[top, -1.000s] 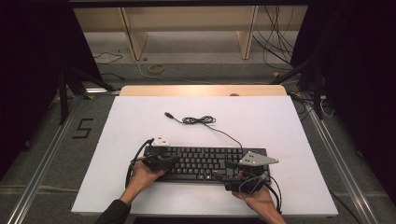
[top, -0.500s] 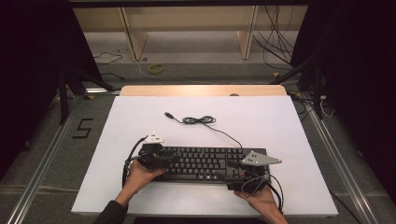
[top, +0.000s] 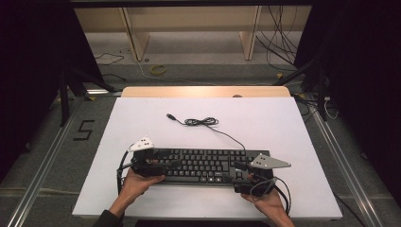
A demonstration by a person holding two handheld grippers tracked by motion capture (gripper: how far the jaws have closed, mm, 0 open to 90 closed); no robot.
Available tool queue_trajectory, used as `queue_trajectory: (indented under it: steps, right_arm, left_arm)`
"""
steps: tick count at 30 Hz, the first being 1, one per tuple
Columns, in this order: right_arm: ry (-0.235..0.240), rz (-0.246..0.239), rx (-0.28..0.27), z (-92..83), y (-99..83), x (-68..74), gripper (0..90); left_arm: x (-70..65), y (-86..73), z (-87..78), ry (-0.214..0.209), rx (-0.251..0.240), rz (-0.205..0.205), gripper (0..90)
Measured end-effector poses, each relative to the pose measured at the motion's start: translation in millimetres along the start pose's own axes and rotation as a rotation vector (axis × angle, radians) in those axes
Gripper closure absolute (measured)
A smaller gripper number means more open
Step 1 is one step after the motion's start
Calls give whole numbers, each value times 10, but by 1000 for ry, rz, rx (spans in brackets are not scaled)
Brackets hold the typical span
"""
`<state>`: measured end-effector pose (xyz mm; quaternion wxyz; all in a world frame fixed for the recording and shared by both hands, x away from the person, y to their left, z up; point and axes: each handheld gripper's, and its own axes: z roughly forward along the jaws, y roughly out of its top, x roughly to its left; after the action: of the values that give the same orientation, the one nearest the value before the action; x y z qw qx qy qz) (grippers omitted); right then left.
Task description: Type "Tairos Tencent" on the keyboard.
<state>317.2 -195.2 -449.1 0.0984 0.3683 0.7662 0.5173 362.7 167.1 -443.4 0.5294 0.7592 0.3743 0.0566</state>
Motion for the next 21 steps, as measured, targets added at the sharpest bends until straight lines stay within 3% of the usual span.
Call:
queue_trajectory:
  steps: [11, 21]
  right_arm:
    - [-15, 5, -13, -79, -40, -48, 337]
    - [-26, 1, -27, -170, -93, -96, 322]
  left_arm:
    - [36, -116, -137, 15, -23, -6, 299]
    - [-20, -212, -237, -3, -47, 11, 267]
